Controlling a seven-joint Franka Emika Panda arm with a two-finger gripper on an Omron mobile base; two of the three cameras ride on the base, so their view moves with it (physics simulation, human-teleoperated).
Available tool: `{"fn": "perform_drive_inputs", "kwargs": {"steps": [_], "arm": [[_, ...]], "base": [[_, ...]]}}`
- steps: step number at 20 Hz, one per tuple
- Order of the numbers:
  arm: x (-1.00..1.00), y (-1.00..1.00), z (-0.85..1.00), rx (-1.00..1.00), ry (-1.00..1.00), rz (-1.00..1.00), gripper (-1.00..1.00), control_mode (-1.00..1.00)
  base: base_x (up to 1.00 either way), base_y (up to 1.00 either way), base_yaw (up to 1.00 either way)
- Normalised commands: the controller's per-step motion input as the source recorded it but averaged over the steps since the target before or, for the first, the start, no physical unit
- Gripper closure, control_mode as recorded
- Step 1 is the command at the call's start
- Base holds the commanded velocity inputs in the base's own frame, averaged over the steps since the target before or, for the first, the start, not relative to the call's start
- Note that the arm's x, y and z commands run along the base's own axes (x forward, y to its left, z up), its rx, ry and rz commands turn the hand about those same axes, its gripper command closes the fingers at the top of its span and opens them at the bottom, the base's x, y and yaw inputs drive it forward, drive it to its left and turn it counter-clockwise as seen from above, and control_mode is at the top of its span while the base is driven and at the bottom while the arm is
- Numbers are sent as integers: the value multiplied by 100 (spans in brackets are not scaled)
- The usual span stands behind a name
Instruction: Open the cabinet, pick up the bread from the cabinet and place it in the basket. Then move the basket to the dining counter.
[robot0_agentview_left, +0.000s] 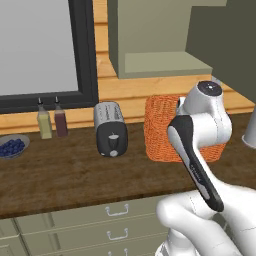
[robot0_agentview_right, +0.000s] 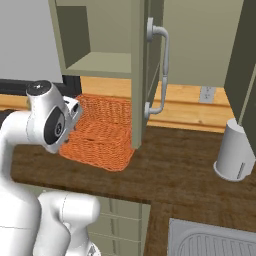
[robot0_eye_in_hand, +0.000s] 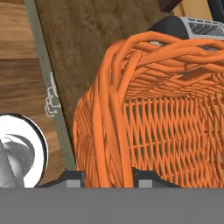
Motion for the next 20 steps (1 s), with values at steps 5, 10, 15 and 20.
{"fn": "perform_drive_inputs", "kwargs": {"steps": [5, 10, 15, 20], "arm": [[-60, 18, 44, 0, 5, 7, 100, -100], [-56, 2, 11, -6, 2, -1, 100, -100], [-29, 0, 34, -3, -8, 0, 100, -100], [-12, 0, 0, 0, 0, 0, 100, -100]], "base": [[0, 0, 0], [0, 0, 0], [0, 0, 0], [0, 0, 0]]}}
